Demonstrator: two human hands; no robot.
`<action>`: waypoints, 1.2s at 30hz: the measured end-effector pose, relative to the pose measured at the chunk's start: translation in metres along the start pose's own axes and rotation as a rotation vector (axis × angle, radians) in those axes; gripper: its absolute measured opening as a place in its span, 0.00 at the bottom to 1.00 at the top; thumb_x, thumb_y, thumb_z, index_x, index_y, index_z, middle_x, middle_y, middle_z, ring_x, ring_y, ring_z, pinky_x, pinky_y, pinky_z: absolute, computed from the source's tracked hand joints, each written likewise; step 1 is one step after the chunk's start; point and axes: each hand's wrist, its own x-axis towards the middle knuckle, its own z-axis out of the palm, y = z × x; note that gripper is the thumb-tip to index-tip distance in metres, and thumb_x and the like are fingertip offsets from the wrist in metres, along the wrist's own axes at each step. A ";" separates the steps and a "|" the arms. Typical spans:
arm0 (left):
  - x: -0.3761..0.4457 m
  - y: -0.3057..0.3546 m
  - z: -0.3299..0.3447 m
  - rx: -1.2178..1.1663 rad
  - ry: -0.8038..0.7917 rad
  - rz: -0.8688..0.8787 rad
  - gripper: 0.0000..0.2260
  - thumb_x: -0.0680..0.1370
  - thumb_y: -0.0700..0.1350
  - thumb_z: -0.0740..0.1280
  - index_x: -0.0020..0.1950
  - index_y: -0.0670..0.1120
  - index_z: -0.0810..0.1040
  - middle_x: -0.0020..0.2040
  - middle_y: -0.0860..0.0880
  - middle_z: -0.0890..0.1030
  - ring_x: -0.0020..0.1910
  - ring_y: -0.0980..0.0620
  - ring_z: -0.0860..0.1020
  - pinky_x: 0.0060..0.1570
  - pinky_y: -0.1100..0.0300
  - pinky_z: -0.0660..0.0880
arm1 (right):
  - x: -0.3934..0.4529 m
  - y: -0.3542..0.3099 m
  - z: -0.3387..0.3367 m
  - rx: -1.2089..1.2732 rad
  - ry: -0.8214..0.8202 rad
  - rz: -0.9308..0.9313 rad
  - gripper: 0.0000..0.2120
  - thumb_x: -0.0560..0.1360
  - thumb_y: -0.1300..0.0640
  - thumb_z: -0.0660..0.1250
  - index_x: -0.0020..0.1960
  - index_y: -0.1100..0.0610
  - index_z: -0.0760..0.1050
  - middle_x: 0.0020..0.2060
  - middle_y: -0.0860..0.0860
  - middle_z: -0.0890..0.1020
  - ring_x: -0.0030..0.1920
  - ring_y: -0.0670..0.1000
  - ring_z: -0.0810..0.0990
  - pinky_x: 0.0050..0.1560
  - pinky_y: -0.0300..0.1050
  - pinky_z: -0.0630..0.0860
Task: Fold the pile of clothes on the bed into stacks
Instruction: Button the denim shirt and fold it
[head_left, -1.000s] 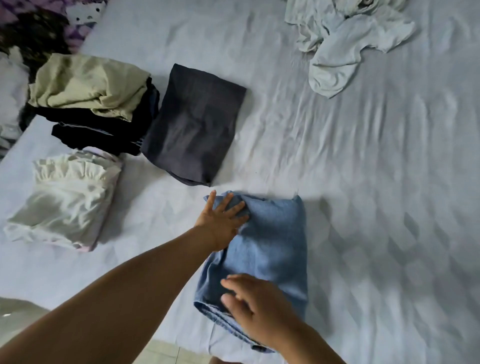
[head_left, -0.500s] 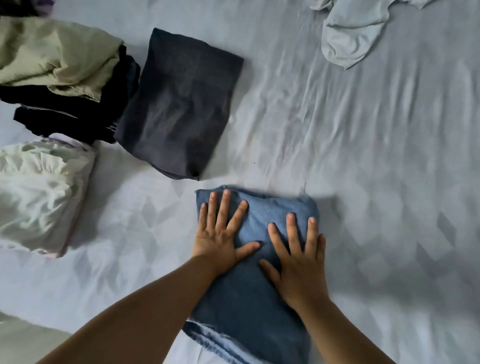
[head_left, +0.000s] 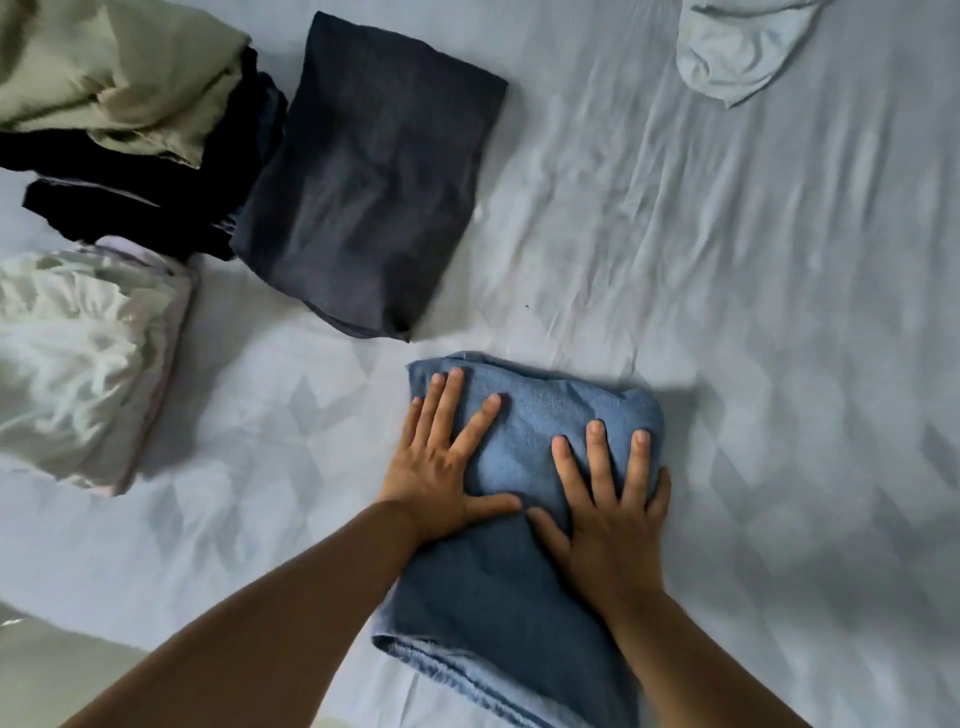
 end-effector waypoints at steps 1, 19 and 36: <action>-0.013 0.000 -0.004 0.007 -0.060 -0.055 0.48 0.61 0.79 0.51 0.72 0.64 0.32 0.76 0.43 0.35 0.75 0.44 0.34 0.73 0.48 0.38 | -0.006 0.001 -0.005 0.025 -0.027 0.013 0.33 0.74 0.32 0.51 0.72 0.50 0.63 0.73 0.56 0.62 0.73 0.67 0.55 0.61 0.71 0.61; -0.086 -0.005 -0.044 -0.737 -0.376 -0.351 0.43 0.57 0.73 0.69 0.67 0.73 0.53 0.66 0.51 0.64 0.67 0.50 0.66 0.65 0.61 0.65 | -0.072 0.003 -0.049 0.740 -0.306 0.340 0.54 0.59 0.44 0.76 0.73 0.37 0.43 0.67 0.61 0.64 0.68 0.59 0.65 0.65 0.44 0.64; 0.039 0.031 -0.188 -1.065 -0.108 -0.053 0.34 0.67 0.35 0.74 0.69 0.54 0.68 0.67 0.58 0.70 0.63 0.66 0.70 0.65 0.67 0.67 | 0.064 0.002 -0.183 0.801 0.256 0.196 0.39 0.67 0.69 0.74 0.70 0.45 0.64 0.52 0.49 0.73 0.51 0.40 0.70 0.54 0.19 0.60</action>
